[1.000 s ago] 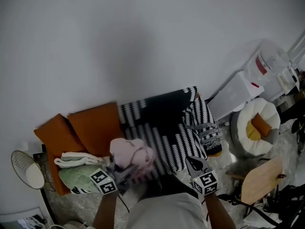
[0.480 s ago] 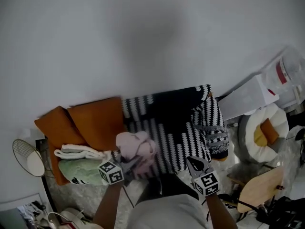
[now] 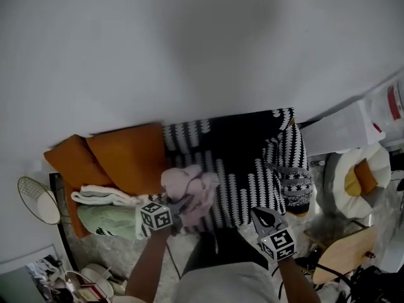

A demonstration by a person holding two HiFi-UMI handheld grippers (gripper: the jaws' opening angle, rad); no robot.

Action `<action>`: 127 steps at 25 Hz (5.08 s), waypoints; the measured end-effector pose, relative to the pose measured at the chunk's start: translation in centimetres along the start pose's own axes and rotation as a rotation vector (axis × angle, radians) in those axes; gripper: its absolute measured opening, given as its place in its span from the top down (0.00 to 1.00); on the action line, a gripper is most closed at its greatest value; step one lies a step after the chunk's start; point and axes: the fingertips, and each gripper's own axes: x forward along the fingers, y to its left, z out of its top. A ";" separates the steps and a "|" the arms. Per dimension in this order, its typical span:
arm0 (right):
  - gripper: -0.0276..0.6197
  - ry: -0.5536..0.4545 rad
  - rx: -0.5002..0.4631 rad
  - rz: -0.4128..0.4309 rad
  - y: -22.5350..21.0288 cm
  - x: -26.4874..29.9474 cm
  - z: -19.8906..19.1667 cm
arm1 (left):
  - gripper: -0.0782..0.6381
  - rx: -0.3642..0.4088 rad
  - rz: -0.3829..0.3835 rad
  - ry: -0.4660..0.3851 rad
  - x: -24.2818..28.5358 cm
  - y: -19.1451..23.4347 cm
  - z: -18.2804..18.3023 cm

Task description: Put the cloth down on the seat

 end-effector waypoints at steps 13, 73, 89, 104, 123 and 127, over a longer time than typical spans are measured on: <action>0.95 0.088 0.040 0.051 -3.4 5.2 -3.9 | 0.60 -0.155 0.176 0.026 5.8 10.1 -3.9; 0.95 -0.057 -0.026 0.092 18.2 -7.6 -5.1 | 0.80 -0.035 0.070 -0.298 -21.0 -16.1 -11.2; 0.95 -0.194 -0.023 0.001 28.3 -18.9 -11.9 | 0.89 0.079 -0.001 -0.301 -32.4 -24.9 -21.5; 0.95 -0.271 -0.024 -0.026 27.3 -26.9 -14.5 | 0.89 0.228 -0.001 -0.304 -34.0 -33.1 -25.5; 0.95 -0.282 -0.143 0.054 23.3 -32.3 -14.7 | 0.89 0.297 0.037 -0.325 -29.4 -40.3 -26.5; 0.95 -0.278 -0.150 0.054 23.0 -32.6 -14.8 | 0.89 0.320 0.037 -0.319 -29.0 -40.6 -26.5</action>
